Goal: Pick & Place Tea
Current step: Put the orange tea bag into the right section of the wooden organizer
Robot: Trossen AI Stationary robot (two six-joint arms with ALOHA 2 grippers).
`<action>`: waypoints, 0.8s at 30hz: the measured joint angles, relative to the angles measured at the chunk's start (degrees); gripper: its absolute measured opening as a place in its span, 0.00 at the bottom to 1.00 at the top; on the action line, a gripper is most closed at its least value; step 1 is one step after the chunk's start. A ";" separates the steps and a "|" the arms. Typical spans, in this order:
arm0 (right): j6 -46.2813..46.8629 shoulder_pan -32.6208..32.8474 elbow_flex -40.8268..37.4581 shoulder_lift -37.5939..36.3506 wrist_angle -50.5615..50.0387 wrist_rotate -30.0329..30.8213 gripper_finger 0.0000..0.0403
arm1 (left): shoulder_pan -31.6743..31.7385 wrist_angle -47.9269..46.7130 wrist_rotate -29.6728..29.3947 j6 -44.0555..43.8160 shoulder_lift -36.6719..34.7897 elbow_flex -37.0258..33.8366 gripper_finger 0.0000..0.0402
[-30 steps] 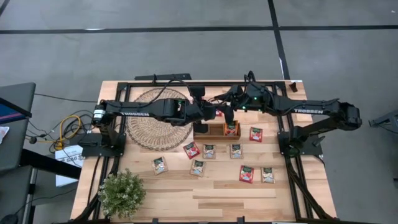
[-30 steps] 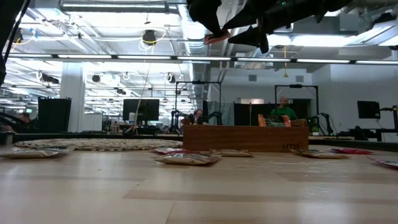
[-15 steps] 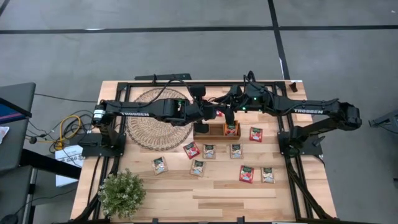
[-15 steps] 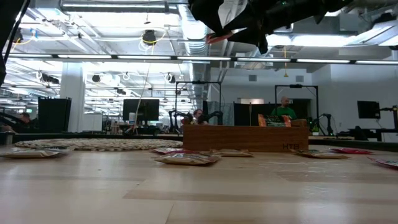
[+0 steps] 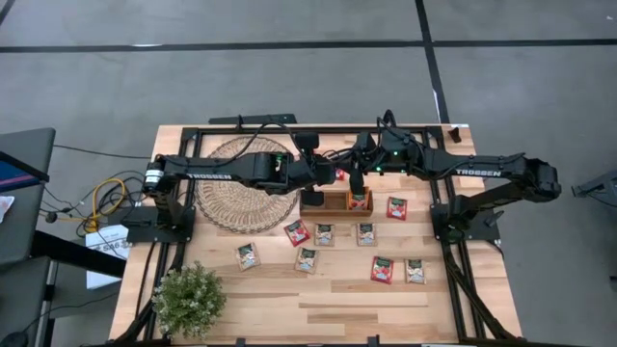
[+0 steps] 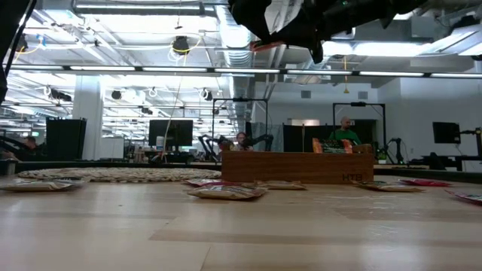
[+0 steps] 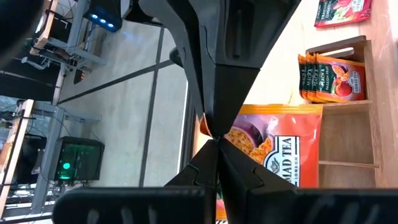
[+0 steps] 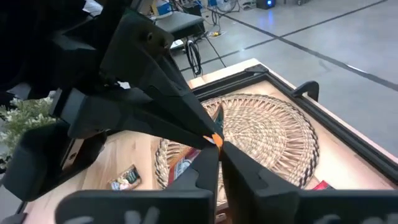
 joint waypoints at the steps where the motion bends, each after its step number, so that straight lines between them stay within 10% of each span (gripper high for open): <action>1: 0.35 0.00 0.00 0.00 -0.02 -0.03 0.02 | 0.00 0.00 0.03 -0.02 0.00 0.00 0.00; 15: 1.50 0.02 -0.04 0.00 -0.44 1.11 0.00 | 0.02 0.03 0.94 -2.29 0.00 0.00 0.02; 24: 1.53 -0.02 -0.11 -0.03 -1.14 3.43 0.00 | -0.09 0.21 -2.79 -2.20 0.00 0.00 0.21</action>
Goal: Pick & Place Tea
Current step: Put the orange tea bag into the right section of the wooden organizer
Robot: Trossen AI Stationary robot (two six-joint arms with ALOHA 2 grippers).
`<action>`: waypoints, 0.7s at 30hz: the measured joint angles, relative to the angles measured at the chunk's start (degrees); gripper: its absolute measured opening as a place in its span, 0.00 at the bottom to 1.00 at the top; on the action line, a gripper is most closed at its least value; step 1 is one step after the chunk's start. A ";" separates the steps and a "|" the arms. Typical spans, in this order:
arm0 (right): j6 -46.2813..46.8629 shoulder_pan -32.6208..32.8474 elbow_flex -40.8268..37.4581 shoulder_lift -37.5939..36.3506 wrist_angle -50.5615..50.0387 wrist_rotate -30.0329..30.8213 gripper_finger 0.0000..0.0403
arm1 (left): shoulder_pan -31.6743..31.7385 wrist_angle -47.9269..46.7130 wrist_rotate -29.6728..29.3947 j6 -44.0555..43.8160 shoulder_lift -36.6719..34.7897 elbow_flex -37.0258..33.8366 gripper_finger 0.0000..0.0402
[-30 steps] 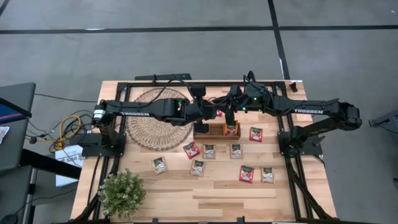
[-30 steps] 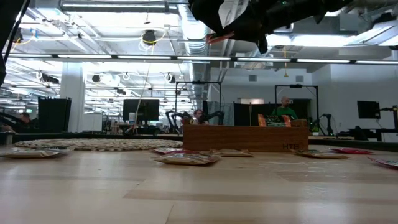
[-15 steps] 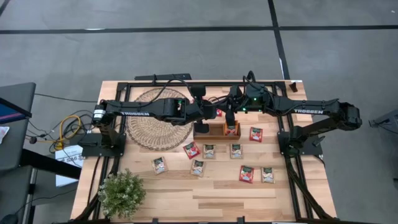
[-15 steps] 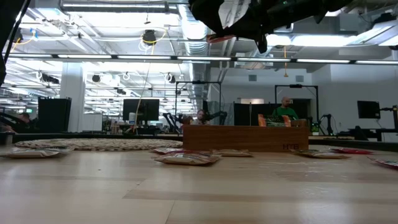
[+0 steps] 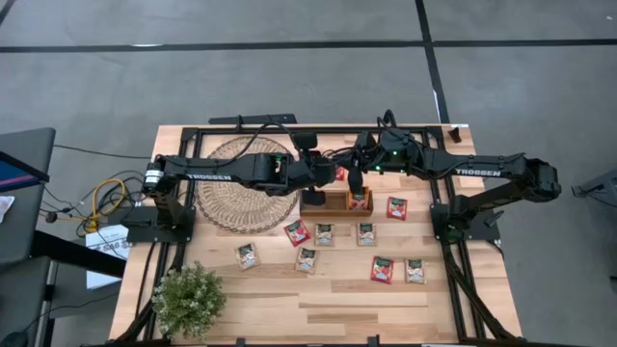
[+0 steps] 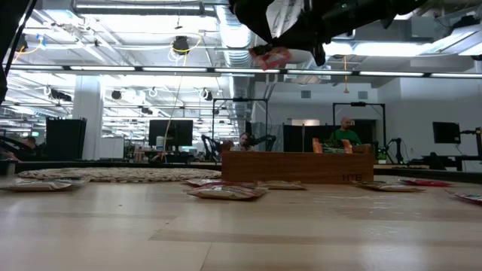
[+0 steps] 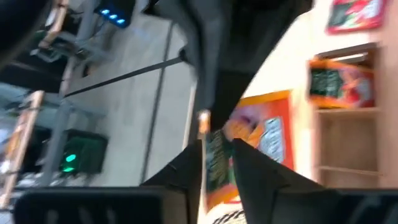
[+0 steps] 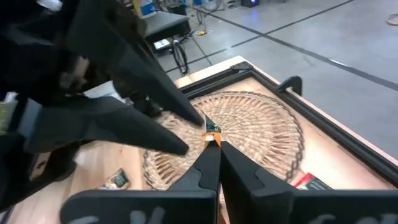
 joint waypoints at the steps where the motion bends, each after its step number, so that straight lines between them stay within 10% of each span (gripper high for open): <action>1: -0.01 0.00 0.00 -0.03 -0.26 0.54 0.00 | 0.02 -0.43 -1.57 0.09 0.00 0.00 0.23; 9: 0.00 0.00 0.00 -0.06 -0.23 0.91 0.00 | 0.45 -10.42 -8.88 -2.92 0.00 0.02 0.35; 21: 0.62 4.75 -1.89 -6.25 -12.19 6.77 0.00 | 9.31 -27.97 7.23 -28.63 0.00 -1.37 0.35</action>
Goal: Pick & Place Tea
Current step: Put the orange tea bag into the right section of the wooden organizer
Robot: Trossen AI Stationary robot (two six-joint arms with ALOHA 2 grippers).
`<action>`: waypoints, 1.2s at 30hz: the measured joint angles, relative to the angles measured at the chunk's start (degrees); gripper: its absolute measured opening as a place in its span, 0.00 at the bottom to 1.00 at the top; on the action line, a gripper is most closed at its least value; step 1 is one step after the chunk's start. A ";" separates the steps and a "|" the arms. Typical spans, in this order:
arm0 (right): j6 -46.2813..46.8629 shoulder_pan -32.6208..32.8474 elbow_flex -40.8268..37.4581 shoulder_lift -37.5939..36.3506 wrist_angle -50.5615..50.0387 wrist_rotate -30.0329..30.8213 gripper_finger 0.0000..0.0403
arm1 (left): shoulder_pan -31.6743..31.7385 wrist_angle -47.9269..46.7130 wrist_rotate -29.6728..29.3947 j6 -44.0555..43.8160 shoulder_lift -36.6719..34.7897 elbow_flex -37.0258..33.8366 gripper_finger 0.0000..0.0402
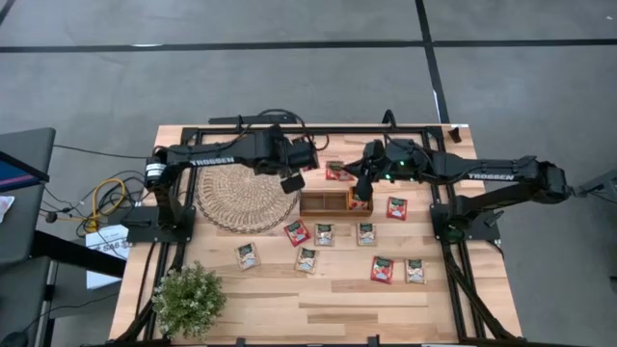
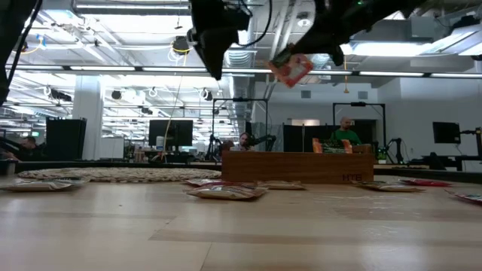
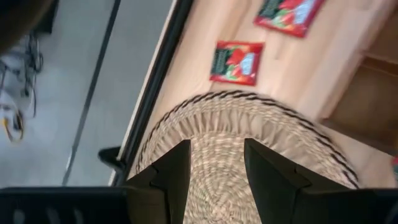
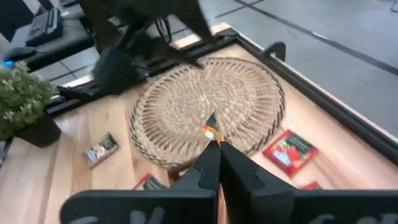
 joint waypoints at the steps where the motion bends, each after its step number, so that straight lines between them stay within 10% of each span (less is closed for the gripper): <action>1: 0.70 0.86 -1.04 -0.85 0.05 1.29 0.00 | 0.69 0.33 0.00 -0.38 0.00 -0.50 0.35; 18: 18.95 16.24 -32.69 -11.98 28.43 28.09 0.00 | 3.22 9.85 5.50 -2.64 -0.02 -11.46 0.35; 36: 23.45 17.39 -35.90 1.28 36.39 33.50 0.00 | 3.22 10.60 5.87 -2.76 -0.02 -11.46 0.35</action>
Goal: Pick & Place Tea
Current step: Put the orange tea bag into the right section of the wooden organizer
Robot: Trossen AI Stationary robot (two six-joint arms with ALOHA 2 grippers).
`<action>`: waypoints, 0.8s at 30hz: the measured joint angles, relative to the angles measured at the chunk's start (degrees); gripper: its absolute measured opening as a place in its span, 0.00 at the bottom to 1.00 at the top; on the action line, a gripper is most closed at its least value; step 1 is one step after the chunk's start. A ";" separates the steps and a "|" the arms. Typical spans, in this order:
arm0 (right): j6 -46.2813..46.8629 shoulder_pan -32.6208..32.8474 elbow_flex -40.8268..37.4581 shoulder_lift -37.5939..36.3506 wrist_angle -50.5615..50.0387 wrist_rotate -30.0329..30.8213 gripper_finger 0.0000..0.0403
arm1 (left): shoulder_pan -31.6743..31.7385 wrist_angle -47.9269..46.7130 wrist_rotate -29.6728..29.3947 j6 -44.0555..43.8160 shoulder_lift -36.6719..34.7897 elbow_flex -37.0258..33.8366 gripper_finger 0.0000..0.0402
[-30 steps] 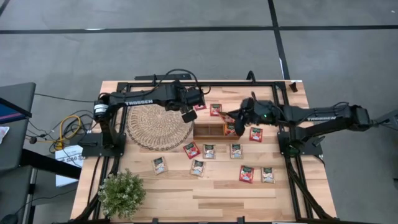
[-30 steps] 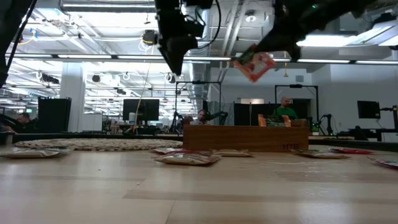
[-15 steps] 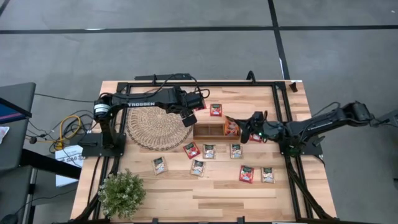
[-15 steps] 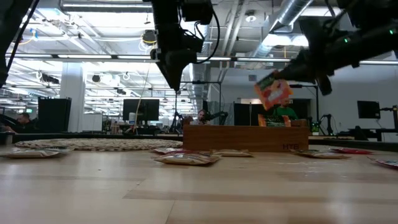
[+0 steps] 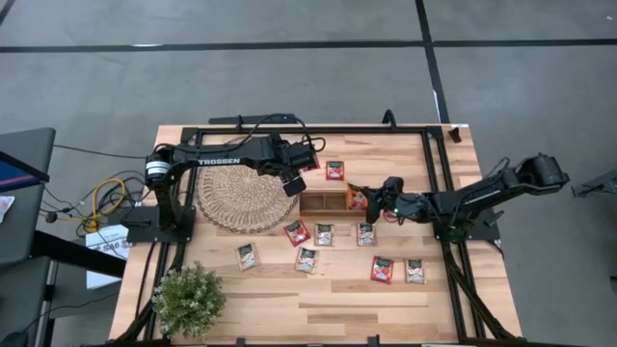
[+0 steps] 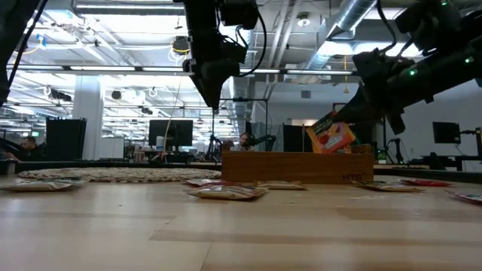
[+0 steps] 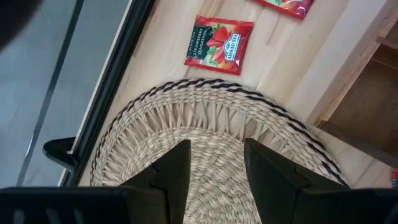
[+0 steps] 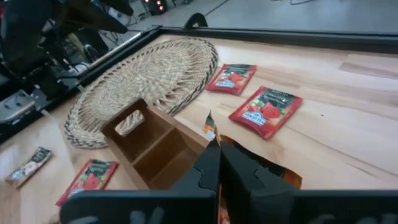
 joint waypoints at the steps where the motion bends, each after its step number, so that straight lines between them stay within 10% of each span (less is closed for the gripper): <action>1: -0.01 0.01 0.00 0.82 1.13 0.20 0.00 | 0.00 0.00 0.00 0.00 0.00 0.00 0.35; 24: -0.59 -0.67 0.00 3.75 3.92 0.97 0.10 | 0.00 0.02 -0.03 0.39 0.00 0.00 0.35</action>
